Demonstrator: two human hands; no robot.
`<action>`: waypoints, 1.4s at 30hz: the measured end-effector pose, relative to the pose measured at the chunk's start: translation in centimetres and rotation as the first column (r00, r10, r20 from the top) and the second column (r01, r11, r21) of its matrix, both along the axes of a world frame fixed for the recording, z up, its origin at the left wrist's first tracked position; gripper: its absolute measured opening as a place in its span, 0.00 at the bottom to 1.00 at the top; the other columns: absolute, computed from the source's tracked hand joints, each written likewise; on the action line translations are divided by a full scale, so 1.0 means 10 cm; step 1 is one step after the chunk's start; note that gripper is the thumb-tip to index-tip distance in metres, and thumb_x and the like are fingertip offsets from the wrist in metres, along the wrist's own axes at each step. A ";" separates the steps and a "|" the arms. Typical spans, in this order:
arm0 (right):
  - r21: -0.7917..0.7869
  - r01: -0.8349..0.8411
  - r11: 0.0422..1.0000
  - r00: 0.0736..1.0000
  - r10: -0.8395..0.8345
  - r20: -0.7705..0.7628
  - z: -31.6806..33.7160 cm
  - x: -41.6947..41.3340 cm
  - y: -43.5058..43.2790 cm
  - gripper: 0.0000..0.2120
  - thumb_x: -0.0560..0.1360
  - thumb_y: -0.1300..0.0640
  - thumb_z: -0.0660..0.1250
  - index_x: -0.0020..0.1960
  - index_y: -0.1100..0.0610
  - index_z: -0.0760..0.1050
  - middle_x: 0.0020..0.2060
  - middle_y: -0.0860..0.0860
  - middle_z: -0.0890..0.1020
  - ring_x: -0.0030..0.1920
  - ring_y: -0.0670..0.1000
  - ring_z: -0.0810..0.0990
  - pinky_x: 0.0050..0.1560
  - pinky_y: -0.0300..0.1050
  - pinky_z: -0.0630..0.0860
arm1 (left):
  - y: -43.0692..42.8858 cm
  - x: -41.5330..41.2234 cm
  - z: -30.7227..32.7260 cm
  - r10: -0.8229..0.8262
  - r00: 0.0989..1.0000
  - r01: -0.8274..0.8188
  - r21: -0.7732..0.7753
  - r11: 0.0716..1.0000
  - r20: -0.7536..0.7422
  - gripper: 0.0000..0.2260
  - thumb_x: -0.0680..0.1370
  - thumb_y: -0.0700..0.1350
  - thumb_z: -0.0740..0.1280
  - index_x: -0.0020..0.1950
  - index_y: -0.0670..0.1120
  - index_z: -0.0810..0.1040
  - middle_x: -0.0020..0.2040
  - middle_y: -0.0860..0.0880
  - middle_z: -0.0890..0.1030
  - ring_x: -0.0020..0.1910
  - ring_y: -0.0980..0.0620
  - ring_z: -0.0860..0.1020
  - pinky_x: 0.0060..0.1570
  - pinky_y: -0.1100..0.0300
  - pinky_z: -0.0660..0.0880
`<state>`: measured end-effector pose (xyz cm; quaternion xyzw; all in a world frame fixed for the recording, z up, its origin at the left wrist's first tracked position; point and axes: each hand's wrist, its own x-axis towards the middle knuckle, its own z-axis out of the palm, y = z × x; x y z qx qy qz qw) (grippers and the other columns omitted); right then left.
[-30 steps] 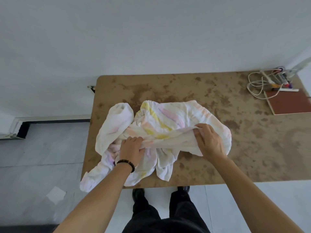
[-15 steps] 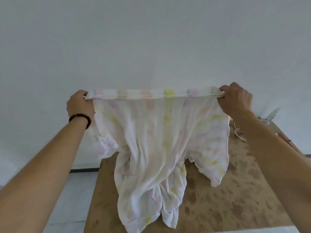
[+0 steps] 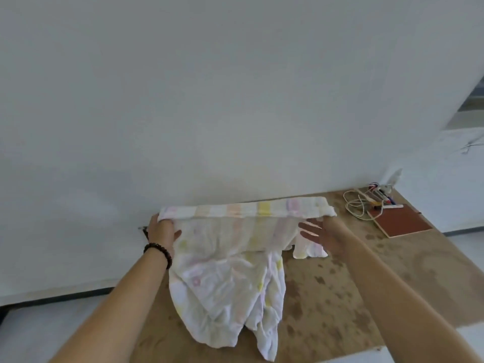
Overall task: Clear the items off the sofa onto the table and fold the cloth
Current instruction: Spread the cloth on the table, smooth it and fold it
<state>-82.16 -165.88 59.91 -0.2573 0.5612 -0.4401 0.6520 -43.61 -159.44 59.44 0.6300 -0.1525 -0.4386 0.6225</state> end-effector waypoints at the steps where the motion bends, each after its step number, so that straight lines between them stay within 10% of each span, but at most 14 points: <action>1: 0.019 0.066 0.998 0.996 -0.067 0.051 -0.22 0.04 0.15 0.09 0.82 0.61 0.59 0.58 0.59 0.77 0.54 0.58 0.82 0.51 0.58 0.83 0.46 0.51 0.82 | 0.14 -0.07 -0.22 0.015 0.998 -0.008 0.112 0.994 -0.058 0.15 0.80 0.43 0.60 0.66 0.45 0.74 0.54 0.47 0.78 0.52 0.47 0.75 0.49 0.52 0.76; 6: 0.277 0.259 0.925 0.924 -0.321 0.210 -0.94 0.17 0.96 0.11 0.72 0.74 0.59 0.52 0.67 0.74 0.45 0.60 0.77 0.41 0.56 0.78 0.45 0.49 0.80 | 0.86 -0.21 -1.15 0.232 0.915 -0.003 0.571 0.821 -0.329 0.22 0.82 0.48 0.61 0.75 0.43 0.65 0.72 0.43 0.67 0.69 0.41 0.67 0.68 0.46 0.66; 11: 0.445 0.343 0.827 0.681 -0.545 0.489 -1.17 0.22 1.53 0.17 0.79 0.56 0.53 0.60 0.66 0.72 0.44 0.61 0.80 0.34 0.57 0.80 0.32 0.50 0.80 | 1.28 -0.16 -1.45 0.441 0.726 -0.053 0.596 0.801 -0.528 0.15 0.80 0.38 0.60 0.67 0.37 0.72 0.59 0.37 0.76 0.58 0.37 0.75 0.61 0.47 0.73; 15: 0.430 0.242 0.870 0.822 -0.420 0.386 -1.23 0.31 1.65 0.19 0.79 0.51 0.65 0.66 0.60 0.74 0.41 0.56 0.84 0.34 0.53 0.84 0.29 0.44 0.80 | 1.37 -0.08 -1.24 0.314 0.598 -0.103 0.318 0.942 -0.738 0.27 0.68 0.29 0.47 0.64 0.38 0.70 0.47 0.40 0.74 0.51 0.40 0.76 0.57 0.46 0.72; 20: 0.355 0.135 0.925 0.853 -0.291 0.434 -1.17 0.41 1.65 0.24 0.75 0.52 0.68 0.68 0.62 0.72 0.46 0.59 0.85 0.38 0.58 0.86 0.28 0.48 0.81 | 1.22 0.10 -1.10 0.153 0.458 -0.159 0.089 0.983 -0.876 0.23 0.70 0.42 0.67 0.65 0.41 0.71 0.39 0.49 0.76 0.38 0.51 0.80 0.51 0.47 0.77; 26: 0.124 0.195 0.973 0.862 -0.230 0.452 -1.01 0.44 1.48 0.25 0.74 0.45 0.71 0.67 0.57 0.77 0.63 0.60 0.80 0.58 0.61 0.82 0.53 0.59 0.79 | 0.99 0.01 -1.27 0.119 0.687 0.184 0.330 0.926 -0.717 0.25 0.72 0.57 0.72 0.60 0.42 0.72 0.47 0.43 0.74 0.42 0.46 0.76 0.46 0.49 0.77; 33: 0.171 0.047 0.984 0.906 -0.114 0.409 -1.07 0.30 1.30 0.25 0.75 0.45 0.70 0.67 0.57 0.77 0.64 0.60 0.79 0.60 0.61 0.81 0.51 0.57 0.80 | 0.87 -0.50 -1.56 0.165 0.731 0.285 0.517 0.807 -0.662 0.30 0.71 0.61 0.72 0.64 0.43 0.72 0.49 0.43 0.76 0.59 0.47 0.76 0.55 0.51 0.74; 40: 0.310 0.150 0.939 0.890 -0.264 0.371 -1.38 0.04 0.97 0.27 0.73 0.47 0.72 0.69 0.58 0.75 0.58 0.58 0.83 0.54 0.59 0.84 0.49 0.55 0.81 | 0.47 -0.33 -1.76 0.233 0.814 0.078 0.498 0.864 -0.533 0.12 0.77 0.53 0.68 0.40 0.46 0.74 0.25 0.49 0.71 0.27 0.51 0.69 0.38 0.58 0.74; 42: 0.336 0.172 0.926 0.895 -0.289 0.339 -1.47 -0.05 0.78 0.26 0.71 0.49 0.73 0.66 0.59 0.76 0.55 0.58 0.84 0.51 0.59 0.84 0.47 0.55 0.81 | 0.29 -0.19 -1.81 0.238 0.849 0.052 0.523 0.851 -0.472 0.08 0.79 0.47 0.62 0.45 0.45 0.75 0.30 0.48 0.74 0.31 0.51 0.73 0.39 0.58 0.76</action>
